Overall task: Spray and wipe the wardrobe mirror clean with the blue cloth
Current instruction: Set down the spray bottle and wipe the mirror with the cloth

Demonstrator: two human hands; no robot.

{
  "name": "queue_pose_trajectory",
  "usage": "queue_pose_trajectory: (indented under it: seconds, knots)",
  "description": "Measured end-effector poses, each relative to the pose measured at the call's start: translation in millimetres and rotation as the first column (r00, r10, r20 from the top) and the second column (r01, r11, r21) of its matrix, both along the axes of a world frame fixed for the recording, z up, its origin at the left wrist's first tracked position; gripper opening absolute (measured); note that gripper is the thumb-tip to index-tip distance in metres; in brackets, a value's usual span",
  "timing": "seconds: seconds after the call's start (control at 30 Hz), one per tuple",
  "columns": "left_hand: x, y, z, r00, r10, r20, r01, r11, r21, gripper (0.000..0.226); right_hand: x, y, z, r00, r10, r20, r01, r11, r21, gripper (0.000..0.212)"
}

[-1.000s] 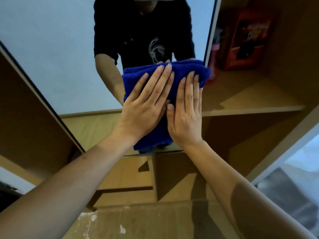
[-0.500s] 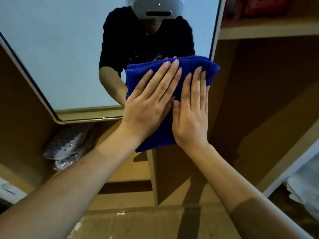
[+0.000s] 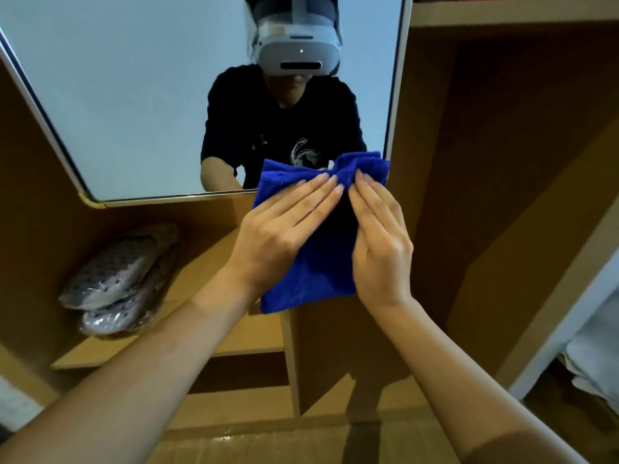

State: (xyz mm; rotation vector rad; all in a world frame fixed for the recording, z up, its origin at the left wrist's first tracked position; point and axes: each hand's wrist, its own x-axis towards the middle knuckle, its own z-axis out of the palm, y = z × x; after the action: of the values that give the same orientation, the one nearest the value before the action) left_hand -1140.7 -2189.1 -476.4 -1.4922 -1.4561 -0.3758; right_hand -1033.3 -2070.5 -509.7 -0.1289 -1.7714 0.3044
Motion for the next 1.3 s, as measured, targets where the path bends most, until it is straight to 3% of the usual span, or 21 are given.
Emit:
queue_pose_trajectory:
  seconds: [0.17, 0.47, 0.67, 0.93, 1.07, 1.1, 1.17, 1.23, 1.3]
  knots:
    - [7, -8, 21, 0.996, -0.082, 0.030, 0.082, 0.997, -0.012, 0.035, 5, -8, 10, 0.999, 0.031, -0.008, -0.032, 0.998, -0.055, 0.037]
    - [46, -35, 78, 0.933, -0.142, 0.330, 0.150, 0.989, 0.003, 0.037, 36, -41, 72, 0.994, 0.105, 0.024, -0.098, 0.978, -0.185, 0.035]
    - [78, -56, 171, 0.879, -0.138, 0.456, 0.132, 0.990, 0.046, 0.039, 69, -63, 168, 0.985, 0.139, 0.105, -0.107, 0.958, -0.266, 0.034]
    - [124, -93, 334, 0.655, -0.031, 0.755, -0.004, 0.999, 0.044, 0.042, 115, -88, 339, 0.933, 0.254, 0.255, -0.107, 0.872, -0.477, 0.031]
    - [143, -110, 403, 0.568, -0.043, 0.822, -0.007, 0.998, 0.057, 0.038, 136, -96, 417, 0.845, 0.478, 0.239, -0.195, 0.692, -0.695, 0.035]
    - [147, -113, 418, 0.558, -0.041, 0.829, -0.017, 0.998, 0.061, 0.038, 141, -97, 434, 0.815, 0.548, 0.187, -0.217, 0.589, -0.779, 0.044]
    - [156, -119, 445, 0.543, -0.057, 0.838, -0.030, 0.996, 0.087, 0.039, 148, -96, 465, 0.758, 0.652, 0.022, -0.217, 0.283, -0.934, 0.060]
    - [164, -123, 469, 0.554, -0.088, 0.828, -0.023, 0.992, 0.121, 0.040, 155, -94, 491, 0.667, 0.727, -0.164, -0.213, -0.024, -0.977, 0.060]
    - [172, -129, 488, 0.565, -0.109, 0.818, -0.018, 0.989, 0.144, 0.041, 163, -96, 515, 0.573, 0.773, -0.274, -0.203, -0.190, -0.961, 0.051]
